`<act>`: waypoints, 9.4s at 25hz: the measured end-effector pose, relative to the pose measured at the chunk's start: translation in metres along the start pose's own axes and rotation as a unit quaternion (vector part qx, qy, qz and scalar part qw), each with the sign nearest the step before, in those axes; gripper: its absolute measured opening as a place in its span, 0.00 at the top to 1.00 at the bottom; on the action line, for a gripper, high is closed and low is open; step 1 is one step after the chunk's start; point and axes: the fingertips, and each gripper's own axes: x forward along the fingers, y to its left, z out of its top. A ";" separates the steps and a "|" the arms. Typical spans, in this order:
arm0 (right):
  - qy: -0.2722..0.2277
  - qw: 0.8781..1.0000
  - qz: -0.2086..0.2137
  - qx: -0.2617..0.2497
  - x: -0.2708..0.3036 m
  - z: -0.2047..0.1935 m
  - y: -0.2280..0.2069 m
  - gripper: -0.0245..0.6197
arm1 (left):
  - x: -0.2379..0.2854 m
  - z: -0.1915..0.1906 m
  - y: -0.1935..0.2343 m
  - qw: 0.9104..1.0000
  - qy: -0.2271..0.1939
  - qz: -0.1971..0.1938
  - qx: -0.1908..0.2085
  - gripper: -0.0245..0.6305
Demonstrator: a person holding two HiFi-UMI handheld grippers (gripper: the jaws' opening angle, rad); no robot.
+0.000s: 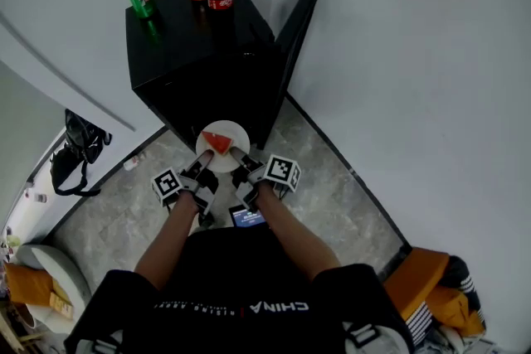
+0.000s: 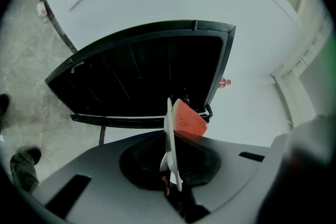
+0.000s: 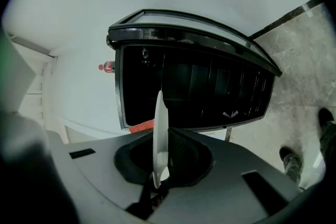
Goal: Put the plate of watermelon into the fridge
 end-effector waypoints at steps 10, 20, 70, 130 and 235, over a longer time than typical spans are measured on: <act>-0.046 0.999 0.002 0.011 0.019 0.002 0.012 0.92 | 0.007 0.026 -0.010 0.999 0.044 -0.011 0.013 0.92; -0.050 0.999 -0.008 -0.002 0.023 0.003 0.012 0.92 | 0.009 0.031 -0.006 0.999 0.050 -0.015 0.006 0.92; -0.054 0.998 -0.008 0.018 0.159 0.124 -0.130 0.92 | 0.125 0.097 0.134 0.996 -0.081 0.024 -0.012 0.90; 0.104 0.924 -0.147 -0.339 0.189 0.103 -0.166 0.92 | 0.141 0.126 0.173 0.901 0.027 0.185 0.391 0.91; 0.048 0.914 -0.235 -0.328 -0.118 -0.120 -0.067 0.92 | -0.211 -0.075 0.050 0.886 0.175 0.082 0.421 0.94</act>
